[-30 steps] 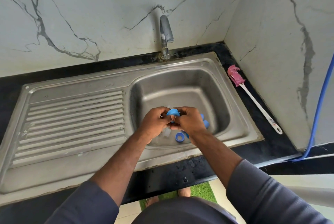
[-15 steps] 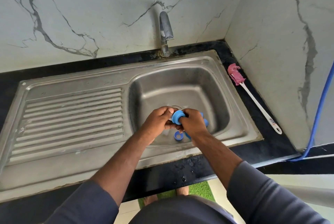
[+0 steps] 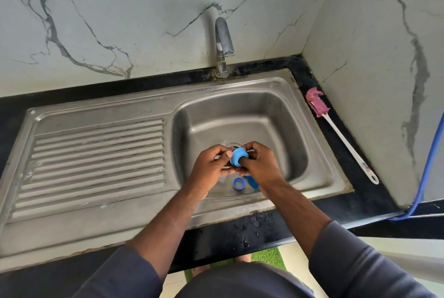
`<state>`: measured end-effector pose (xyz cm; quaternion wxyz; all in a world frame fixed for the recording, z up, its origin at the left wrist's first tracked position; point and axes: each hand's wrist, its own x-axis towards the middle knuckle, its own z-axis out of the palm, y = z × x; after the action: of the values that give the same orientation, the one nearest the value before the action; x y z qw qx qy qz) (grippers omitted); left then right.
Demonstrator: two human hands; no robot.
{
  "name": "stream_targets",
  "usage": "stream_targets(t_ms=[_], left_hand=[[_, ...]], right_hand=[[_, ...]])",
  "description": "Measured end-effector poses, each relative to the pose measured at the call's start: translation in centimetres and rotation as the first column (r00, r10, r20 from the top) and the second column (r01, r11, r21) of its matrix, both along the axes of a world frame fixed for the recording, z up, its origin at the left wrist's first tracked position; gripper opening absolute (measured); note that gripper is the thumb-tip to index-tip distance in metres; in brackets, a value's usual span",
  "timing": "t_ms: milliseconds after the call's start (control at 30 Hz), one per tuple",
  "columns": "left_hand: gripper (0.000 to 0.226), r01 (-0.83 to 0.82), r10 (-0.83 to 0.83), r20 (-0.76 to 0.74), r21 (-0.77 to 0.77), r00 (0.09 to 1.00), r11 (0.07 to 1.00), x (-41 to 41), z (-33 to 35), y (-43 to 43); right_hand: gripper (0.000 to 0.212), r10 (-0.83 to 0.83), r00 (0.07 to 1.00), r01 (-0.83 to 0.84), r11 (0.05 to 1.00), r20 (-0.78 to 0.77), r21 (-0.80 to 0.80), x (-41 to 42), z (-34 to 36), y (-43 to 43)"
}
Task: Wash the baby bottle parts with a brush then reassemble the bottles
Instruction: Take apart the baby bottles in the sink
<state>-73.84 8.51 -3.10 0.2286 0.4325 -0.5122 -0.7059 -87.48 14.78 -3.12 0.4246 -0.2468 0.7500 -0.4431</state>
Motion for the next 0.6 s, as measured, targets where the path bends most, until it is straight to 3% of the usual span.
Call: stream_targets(t_ms=[200, 400, 600], left_hand=[[0.030, 0.120, -0.121, -0.063, -0.027, 0.991, 0.992, 0.0, 0.4, 0.0], [0.018, -0.019, 0.025, -0.085, 0.077, 0.996, 0.997, 0.2, -0.7, -0.2], [0.009, -0.066, 0.073, 0.089, -0.083, 0.993, 0.994, -0.6, -1.6, -0.3]], right_hand=[[0.016, -0.017, 0.998, 0.022, 0.997, -0.067, 0.069, -0.3, 0.1, -0.7], [0.013, 0.067, 0.996, -0.064, 0.997, -0.056, 0.042, -0.6, -0.6, -0.8], [0.020, 0.066, 0.984, -0.061, 0.998, -0.168, 0.036, -0.4, -0.6, -0.5]])
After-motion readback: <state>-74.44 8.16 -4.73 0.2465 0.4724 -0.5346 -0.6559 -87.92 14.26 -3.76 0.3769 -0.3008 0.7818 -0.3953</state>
